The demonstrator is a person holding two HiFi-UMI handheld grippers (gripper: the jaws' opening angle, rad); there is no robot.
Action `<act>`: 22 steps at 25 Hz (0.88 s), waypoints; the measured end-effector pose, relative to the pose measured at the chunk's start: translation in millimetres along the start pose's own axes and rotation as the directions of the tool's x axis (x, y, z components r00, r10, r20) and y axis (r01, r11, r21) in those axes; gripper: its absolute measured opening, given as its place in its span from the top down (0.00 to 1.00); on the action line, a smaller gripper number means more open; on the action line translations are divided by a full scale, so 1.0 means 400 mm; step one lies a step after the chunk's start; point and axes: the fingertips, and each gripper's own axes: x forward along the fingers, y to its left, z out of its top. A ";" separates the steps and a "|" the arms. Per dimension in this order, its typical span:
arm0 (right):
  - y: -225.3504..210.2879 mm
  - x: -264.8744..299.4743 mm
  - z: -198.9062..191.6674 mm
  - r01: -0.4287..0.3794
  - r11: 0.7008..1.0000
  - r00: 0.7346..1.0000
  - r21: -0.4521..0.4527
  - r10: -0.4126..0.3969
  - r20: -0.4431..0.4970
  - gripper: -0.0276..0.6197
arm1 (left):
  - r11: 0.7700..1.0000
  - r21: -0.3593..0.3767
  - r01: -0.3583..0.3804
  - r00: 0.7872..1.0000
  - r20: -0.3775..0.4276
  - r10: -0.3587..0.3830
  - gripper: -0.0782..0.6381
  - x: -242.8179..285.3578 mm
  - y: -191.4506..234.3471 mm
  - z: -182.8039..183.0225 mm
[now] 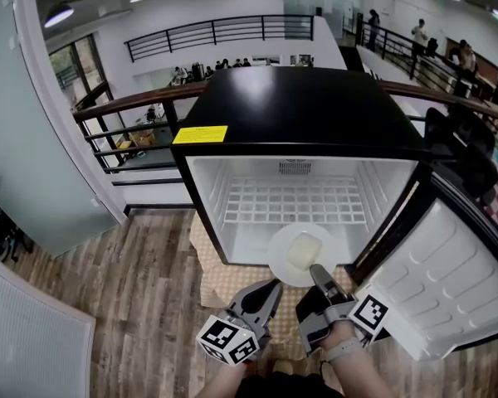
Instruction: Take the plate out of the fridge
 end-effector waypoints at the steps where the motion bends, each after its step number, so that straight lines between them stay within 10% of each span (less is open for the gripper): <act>1: 0.001 -0.004 -0.002 -0.001 1.000 1.000 0.000 0.001 0.007 0.87 | 1.000 0.000 0.007 1.000 -0.001 -0.007 0.88 0.000 -0.001 0.005; 22: -0.006 -0.101 -0.058 0.039 0.999 0.993 0.005 -0.040 0.115 0.87 | 0.994 -0.014 0.106 0.994 -0.032 -0.106 0.88 -0.079 -0.040 0.011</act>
